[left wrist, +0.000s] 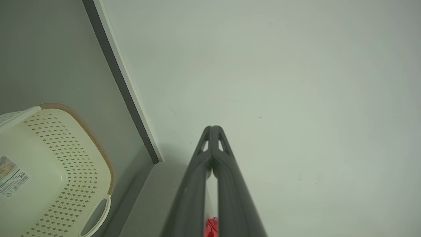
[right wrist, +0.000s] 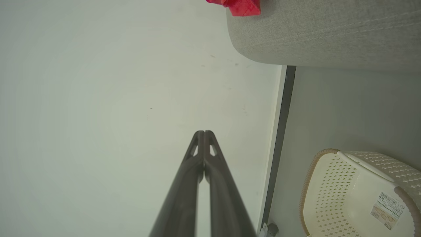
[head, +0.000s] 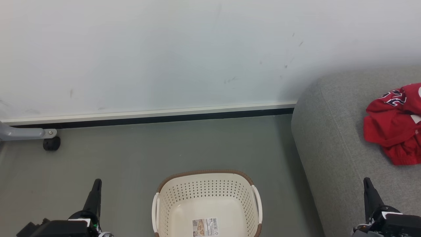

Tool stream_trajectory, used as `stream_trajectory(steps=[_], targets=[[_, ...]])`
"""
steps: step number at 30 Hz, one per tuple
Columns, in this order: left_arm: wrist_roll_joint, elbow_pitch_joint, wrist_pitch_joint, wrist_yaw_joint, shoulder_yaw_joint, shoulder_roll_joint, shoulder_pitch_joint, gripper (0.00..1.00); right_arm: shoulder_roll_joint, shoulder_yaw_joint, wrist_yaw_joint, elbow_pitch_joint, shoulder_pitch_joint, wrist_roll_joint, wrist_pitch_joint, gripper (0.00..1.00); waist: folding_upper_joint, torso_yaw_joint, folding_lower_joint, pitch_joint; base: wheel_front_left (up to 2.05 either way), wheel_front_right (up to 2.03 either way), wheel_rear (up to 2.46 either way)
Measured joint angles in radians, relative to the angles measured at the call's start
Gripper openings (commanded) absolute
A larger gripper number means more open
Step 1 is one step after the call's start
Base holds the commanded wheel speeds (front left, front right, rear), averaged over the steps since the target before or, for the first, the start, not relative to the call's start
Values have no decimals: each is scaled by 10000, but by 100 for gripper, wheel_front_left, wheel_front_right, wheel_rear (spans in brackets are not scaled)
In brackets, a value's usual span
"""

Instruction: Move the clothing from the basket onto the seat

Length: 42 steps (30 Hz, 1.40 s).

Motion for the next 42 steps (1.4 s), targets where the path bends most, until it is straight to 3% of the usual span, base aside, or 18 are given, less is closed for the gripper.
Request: stream_trajectory(steps=[42], targets=[[-12,25,0,-73,-2,-2,-1,0,0,0,12,19,0,2,-2,0,0,0,0,-2,0,0,0]])
